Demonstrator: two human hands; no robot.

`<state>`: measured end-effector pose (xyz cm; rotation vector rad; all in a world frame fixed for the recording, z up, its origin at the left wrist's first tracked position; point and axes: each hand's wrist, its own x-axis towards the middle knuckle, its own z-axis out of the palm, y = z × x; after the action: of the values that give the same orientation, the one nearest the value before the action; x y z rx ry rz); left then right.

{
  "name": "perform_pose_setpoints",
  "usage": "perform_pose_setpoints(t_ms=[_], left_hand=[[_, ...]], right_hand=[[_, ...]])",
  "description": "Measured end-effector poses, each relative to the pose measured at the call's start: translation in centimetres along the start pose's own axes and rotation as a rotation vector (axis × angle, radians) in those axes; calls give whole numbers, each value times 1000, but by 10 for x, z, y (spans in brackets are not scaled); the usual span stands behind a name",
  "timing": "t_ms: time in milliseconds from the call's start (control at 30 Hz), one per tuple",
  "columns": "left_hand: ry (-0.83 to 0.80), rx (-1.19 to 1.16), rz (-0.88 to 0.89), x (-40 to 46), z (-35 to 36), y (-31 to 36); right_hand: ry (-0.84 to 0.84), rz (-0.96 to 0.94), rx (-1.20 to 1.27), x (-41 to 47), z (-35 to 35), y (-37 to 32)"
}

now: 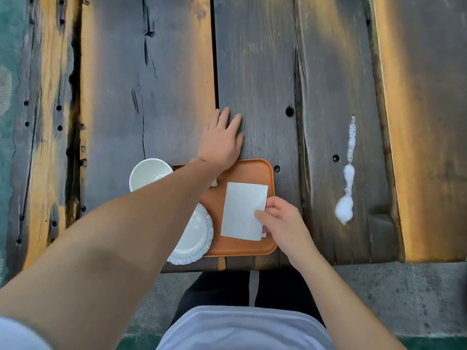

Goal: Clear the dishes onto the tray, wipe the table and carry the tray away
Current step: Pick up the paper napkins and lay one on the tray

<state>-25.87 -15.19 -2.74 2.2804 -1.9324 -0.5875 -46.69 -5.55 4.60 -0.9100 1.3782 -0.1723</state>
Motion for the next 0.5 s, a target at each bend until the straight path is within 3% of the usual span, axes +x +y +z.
perform_pose_setpoints(t_ms=[300,500], left_hand=[[7,-29,-47,-9,11,2],[15,-24,-52,-10,12,4]], right_hand=[[277,-118,-557,14,8,28],[336,-154,-683,15,6,32]])
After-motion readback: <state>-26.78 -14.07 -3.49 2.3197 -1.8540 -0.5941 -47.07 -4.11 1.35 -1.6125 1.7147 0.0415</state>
